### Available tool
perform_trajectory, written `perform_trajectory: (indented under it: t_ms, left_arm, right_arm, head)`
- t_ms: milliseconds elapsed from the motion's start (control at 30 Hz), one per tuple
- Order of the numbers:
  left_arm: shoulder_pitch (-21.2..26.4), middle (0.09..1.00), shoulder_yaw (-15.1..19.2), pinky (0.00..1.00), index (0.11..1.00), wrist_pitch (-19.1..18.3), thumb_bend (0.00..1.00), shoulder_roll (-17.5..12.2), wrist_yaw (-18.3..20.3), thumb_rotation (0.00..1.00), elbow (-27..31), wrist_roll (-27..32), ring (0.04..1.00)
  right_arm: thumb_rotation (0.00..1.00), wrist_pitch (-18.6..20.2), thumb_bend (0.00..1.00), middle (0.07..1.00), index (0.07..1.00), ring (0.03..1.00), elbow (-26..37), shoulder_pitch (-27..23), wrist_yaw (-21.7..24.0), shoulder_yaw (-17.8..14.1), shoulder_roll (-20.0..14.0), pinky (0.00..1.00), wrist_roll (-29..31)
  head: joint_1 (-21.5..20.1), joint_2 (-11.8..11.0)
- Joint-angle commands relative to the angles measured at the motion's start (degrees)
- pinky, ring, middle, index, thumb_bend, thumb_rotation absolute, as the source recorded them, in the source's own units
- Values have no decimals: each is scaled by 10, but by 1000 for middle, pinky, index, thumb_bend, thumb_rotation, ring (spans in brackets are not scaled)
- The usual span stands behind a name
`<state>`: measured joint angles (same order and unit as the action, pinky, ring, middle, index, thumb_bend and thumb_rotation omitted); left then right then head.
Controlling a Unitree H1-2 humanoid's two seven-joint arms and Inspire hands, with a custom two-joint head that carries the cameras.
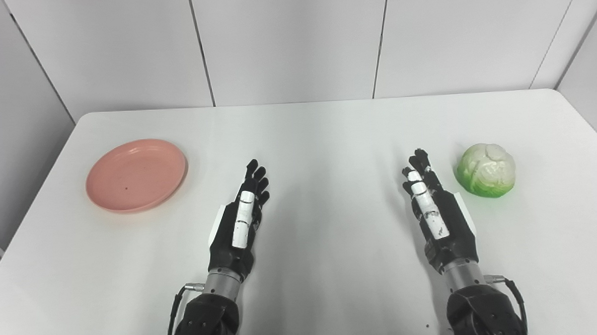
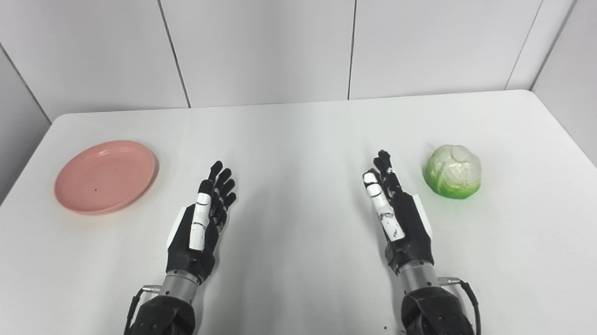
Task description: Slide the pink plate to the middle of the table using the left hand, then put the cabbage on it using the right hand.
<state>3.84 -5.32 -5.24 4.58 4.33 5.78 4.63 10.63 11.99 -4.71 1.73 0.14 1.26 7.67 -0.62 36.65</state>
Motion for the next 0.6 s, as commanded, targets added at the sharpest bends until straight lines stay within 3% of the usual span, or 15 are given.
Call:
perform_trajectory:
  t_ms: [0,67,100,200,267,333,467,567]
  left_arm:
    - [11,1000,-7,1000,1000,28,700,2,1,987,9,-9,1000]
    - [8,1000,-8,1000,1000,32,703,4,1,984,7,-11,1000]
    - [7,1000,-8,1000,1000,21,707,7,-3,978,15,-12,1000]
    - [10,1000,-10,1000,1000,5,724,7,-9,980,26,-27,1000]
    - [11,1000,-9,1000,1000,13,713,5,-8,986,19,-26,1000]
    - [12,1000,-7,1000,1000,9,702,4,-5,985,24,-22,1000]
    - [19,1000,-5,1000,1000,13,714,5,-11,994,19,-29,1000]
    - [21,1000,-4,1000,1000,20,717,11,-23,997,14,-41,1000]
  right_arm:
    - [773,-8,700,1000,1000,990,19,-14,8,-1,-1,1000,7]
    - [760,-13,710,1000,1000,985,18,-10,7,-2,-1,1000,9]
    - [764,-10,713,999,1000,983,23,-11,4,-1,-3,1000,4]
    - [785,-6,701,1000,1000,982,27,-15,4,0,-9,1000,0]
    - [770,-12,703,993,999,973,27,-13,2,-3,-7,1000,2]
    - [762,-9,708,981,994,957,34,-12,0,-4,-8,999,1]
    - [768,1,709,995,1000,975,42,-14,2,-5,-13,1000,3]
    - [756,-14,721,988,996,974,37,-13,3,-10,-15,1000,8]
  head:
    - [0,-11]
    - [4,-14]
    - [6,-2]
    - [3,-5]
    - [-4,-6]
    - [9,6]
    - [19,1]
    - [38,0]
